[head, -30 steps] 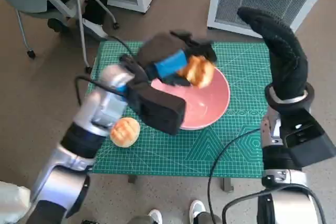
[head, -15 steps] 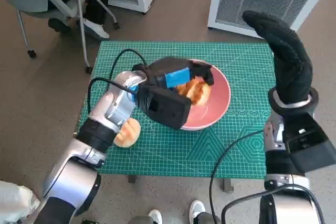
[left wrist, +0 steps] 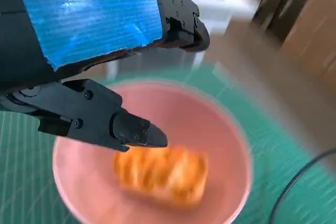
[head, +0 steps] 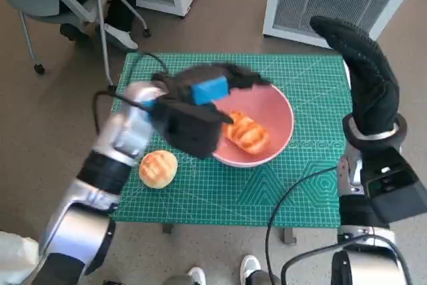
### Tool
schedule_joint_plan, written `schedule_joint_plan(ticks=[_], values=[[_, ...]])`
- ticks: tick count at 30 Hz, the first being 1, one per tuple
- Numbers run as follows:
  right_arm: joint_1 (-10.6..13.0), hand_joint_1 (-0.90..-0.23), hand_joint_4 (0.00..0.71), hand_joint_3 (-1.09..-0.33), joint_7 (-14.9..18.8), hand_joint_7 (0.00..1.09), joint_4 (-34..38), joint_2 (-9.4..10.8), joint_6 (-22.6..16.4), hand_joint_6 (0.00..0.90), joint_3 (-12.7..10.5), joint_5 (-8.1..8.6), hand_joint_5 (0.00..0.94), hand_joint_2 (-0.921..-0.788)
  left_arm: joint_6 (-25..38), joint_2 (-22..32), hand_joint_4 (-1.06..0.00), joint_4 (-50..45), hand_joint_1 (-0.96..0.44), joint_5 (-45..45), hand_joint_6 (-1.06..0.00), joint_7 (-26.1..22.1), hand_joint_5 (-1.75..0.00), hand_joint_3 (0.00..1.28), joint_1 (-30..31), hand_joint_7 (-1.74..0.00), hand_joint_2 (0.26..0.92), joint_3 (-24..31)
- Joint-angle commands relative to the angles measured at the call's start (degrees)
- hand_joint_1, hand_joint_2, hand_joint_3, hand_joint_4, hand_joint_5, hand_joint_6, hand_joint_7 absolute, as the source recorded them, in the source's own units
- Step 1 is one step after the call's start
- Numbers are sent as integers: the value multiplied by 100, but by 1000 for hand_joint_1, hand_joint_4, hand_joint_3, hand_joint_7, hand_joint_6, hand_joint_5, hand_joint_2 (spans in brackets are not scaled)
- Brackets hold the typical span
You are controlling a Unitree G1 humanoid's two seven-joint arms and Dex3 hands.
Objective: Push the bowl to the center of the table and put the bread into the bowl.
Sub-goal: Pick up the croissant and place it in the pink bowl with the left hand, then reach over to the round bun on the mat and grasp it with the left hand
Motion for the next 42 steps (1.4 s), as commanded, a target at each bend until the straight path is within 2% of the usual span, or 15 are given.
schedule_joint_plan(ticks=[1,5,10,20,31,42], values=[[105,-574,244,-753,-14,120,27,36,51,264,50,13,0,-921,-393,532,-159,-989,-353,-467,-272,100,-20,90,616,-118,921,605],[122,-569,243,-754,-15,122,-4,53,50,263,64,22,0,-921,-544,811,-259,-1699,-330,-723,-358,157,-29,69,1058,-112,921,991],[122,-564,245,-755,-57,124,5,91,-3,264,62,-7,1,-921,-724,1248,-358,-2593,-320,-1002,-451,263,-29,43,1950,-111,920,1613],[39,-568,257,-755,46,130,130,136,7,269,105,118,6,-921,-75,2182,-407,-3641,-297,-1338,-486,-338,-20,14,3242,-89,917,2195],[-55,-571,258,-754,292,135,252,160,52,273,185,364,4,-921,-85,2475,-383,-3764,-351,-1113,-472,-425,-1,27,4080,-54,919,2204],[-147,-565,262,-754,485,140,430,146,-5,278,166,496,5,-921,-138,2308,-348,-3225,-312,-835,-455,-371,0,8,4198,-20,909,1718]])
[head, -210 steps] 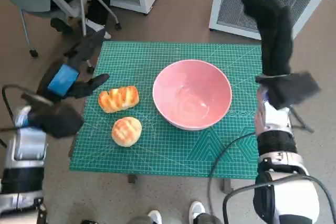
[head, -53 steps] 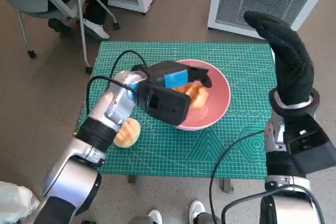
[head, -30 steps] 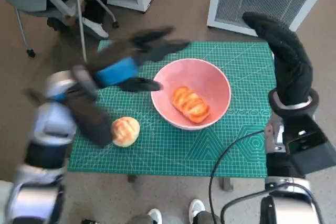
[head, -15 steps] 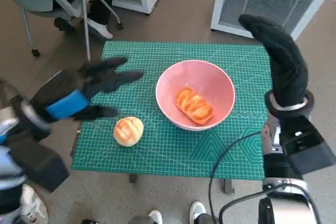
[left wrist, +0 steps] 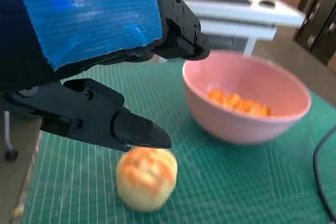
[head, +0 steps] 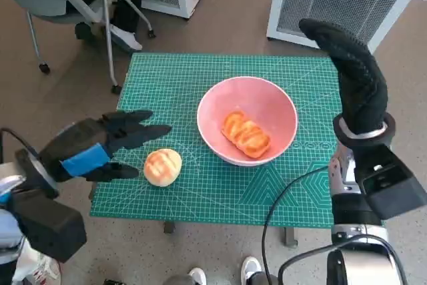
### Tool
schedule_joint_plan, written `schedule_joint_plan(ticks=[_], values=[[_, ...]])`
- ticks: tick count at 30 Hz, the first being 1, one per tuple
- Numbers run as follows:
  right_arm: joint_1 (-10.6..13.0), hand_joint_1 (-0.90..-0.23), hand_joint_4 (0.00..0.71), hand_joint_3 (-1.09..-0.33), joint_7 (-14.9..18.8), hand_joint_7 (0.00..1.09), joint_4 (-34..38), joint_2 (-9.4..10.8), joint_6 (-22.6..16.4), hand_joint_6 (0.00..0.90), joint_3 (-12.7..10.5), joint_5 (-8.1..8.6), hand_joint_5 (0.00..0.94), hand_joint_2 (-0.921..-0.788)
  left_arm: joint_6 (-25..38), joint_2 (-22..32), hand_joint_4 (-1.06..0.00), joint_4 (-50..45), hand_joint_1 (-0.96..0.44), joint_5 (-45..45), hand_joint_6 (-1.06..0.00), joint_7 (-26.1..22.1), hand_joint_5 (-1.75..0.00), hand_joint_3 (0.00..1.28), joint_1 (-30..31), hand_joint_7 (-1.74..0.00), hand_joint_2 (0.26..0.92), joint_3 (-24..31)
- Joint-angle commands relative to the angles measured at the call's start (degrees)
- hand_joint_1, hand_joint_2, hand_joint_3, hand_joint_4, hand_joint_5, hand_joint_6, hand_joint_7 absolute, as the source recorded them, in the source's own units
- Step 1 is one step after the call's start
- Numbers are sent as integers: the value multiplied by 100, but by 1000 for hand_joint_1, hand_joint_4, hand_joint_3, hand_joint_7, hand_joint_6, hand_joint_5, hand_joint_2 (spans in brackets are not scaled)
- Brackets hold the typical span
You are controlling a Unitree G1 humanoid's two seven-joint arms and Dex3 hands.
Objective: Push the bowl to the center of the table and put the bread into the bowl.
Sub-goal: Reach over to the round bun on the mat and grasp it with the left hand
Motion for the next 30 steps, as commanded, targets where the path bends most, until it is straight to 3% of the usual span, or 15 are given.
schedule_joint_plan(ticks=[1,10,18,30], values=[[-2,-565,262,-754,141,140,148,1,-5,278,-13,92,5,-921,-22,-103,-347,311,-310,214,-454,30,0,8,4,-19,909,-316],[-8,-552,268,-758,196,142,143,-44,-16,277,-42,93,6,-921,11,-398,-328,1215,-295,610,-437,91,0,3,-370,-4,905,-927],[-4,-554,270,-758,174,143,127,-83,-31,277,-52,32,5,-921,40,-649,-377,2012,-242,877,-436,130,-17,6,-702,-5,905,-1343],[5,-559,271,-757,150,145,146,-130,-47,276,-66,-29,3,-921,47,-815,-621,2813,-164,1431,-639,523,-76,52,-969,-83,920,-1761]])
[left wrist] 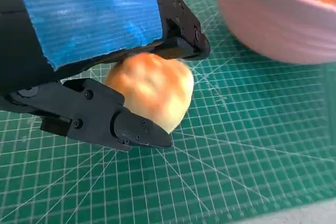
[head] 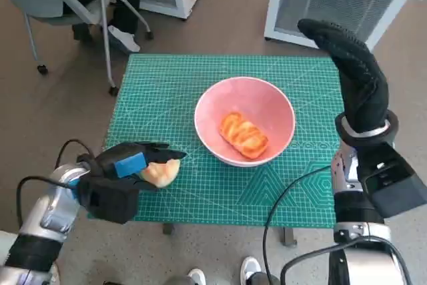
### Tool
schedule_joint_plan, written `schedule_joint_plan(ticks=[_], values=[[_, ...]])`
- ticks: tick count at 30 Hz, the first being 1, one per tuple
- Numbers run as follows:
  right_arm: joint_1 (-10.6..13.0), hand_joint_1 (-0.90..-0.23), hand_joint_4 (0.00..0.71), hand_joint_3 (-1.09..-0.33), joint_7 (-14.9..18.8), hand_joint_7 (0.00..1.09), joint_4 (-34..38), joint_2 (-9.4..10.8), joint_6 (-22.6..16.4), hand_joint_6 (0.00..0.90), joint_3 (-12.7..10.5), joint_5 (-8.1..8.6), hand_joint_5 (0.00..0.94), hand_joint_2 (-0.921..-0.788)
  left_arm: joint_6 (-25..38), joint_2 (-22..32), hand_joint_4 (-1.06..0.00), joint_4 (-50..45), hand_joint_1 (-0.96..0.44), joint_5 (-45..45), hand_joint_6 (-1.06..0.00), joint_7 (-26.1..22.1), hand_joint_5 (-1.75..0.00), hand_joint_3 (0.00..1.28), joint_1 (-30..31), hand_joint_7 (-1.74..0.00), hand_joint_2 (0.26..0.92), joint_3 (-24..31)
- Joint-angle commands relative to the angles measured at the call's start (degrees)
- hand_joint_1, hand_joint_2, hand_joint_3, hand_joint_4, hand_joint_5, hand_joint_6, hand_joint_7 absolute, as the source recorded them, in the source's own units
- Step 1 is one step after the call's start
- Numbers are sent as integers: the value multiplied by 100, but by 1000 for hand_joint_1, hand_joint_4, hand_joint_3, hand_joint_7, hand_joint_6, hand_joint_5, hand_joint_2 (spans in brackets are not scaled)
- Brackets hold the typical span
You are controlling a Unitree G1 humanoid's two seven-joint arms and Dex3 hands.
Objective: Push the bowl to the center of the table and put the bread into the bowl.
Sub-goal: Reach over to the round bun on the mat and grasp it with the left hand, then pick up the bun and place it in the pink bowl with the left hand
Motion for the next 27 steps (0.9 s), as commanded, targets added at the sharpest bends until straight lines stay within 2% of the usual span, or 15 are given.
schedule_joint_plan(ticks=[1,4,5,6,7,10,15,23,27], values=[[47,-559,271,-757,20,145,64,-40,16,276,-26,-20,3,-921,34,-23,-665,201,-153,261,-672,152,-96,64,-27,-100,921,-160],[51,-561,271,-756,27,146,59,-44,27,276,-25,-13,3,-921,55,0,-739,187,-129,300,-730,229,-133,82,-23,-128,921,-168],[53,-561,271,-756,29,146,56,-45,31,276,-25,-11,3,-921,65,10,-707,173,-103,310,-691,253,-369,97,-20,-345,921,-163],[57,-561,271,-756,32,146,50,-46,35,276,-23,-8,3,-921,66,28,-630,147,-66,310,-606,271,-742,145,-15,-689,921,-147],[60,-561,271,-756,34,146,47,-46,38,276,-22,-6,3,-921,65,40,-588,130,-43,309,-560,283,-984,170,-13,-890,921,-138],[62,-563,271,-756,37,146,40,-45,51,276,-18,-4,2,-921,45,108,-553,-1,-14,191,-528,260,-1264,183,-1,-1104,921,-38],[56,-563,271,-755,36,147,45,-42,57,275,-17,-6,2,-921,41,202,-559,-300,-2,-141,-547,145,-1361,166,-9,-1157,921,219],[42,-553,271,-757,7,148,59,-34,51,274,-17,-46,1,-921,307,306,-549,-1168,1,-797,-577,-4,-1376,155,-172,-1156,920,832],[32,-552,271,-758,13,149,54,-37,69,273,-19,-35,1,-921,413,244,-549,-1586,2,-986,-584,113,-1363,151,-458,-1163,920,1103]])
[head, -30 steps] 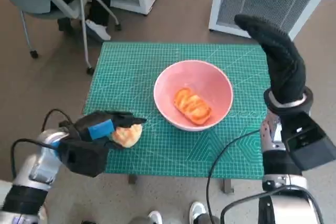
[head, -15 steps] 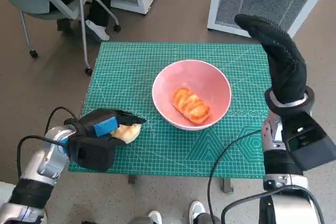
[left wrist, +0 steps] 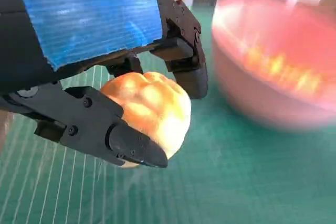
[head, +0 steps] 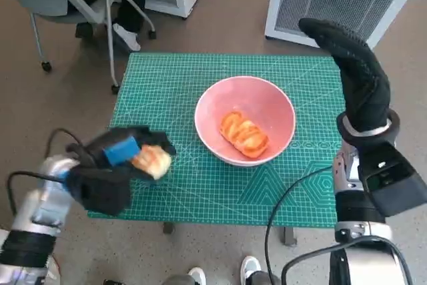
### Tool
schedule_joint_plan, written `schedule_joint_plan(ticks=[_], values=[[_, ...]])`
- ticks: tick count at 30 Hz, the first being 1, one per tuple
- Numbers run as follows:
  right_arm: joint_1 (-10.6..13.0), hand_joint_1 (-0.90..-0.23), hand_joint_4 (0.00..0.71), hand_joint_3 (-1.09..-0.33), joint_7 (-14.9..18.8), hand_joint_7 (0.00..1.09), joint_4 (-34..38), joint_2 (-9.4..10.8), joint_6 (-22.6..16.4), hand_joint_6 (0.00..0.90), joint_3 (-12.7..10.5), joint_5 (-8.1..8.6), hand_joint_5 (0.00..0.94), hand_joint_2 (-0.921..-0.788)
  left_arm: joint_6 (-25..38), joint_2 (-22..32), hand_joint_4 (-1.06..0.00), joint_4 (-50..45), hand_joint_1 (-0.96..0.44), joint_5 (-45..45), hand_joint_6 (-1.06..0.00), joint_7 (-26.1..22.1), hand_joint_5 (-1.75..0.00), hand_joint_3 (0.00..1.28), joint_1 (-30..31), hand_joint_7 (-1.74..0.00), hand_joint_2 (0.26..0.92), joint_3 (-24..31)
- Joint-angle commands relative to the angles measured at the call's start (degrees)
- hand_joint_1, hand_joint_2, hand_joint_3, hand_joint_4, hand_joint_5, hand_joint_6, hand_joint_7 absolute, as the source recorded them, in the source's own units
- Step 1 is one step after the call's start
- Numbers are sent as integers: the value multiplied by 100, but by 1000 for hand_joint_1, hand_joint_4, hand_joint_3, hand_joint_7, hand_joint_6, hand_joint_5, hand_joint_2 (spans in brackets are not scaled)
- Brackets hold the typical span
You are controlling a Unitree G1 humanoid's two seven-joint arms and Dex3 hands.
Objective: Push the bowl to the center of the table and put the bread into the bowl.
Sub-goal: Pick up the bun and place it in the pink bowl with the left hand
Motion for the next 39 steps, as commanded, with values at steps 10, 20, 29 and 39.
schedule_joint_plan(ticks=[10,20,29,39], values=[[-9,-558,271,-757,28,151,128,-14,52,272,-22,1,1,-921,-101,-581,-610,-590,2,42,-630,876,-1260,100,-1409,-1154,920,210],[-1,-553,275,-758,-48,153,88,23,31,272,-18,-71,2,-921,-206,-1201,-633,169,2,363,-641,674,-1209,84,-2682,-1168,920,-628],[57,-544,277,-758,-137,155,-26,19,58,271,-16,-131,3,-921,-425,-1909,-577,1921,1,660,-564,628,-1296,144,-3518,-1223,921,-1300],[183,-545,277,-758,-226,155,-168,-41,79,270,-21,-177,2,-921,351,-2356,-175,3347,-245,1065,-236,-148,-150,71,-4120,-367,917,-1898]])
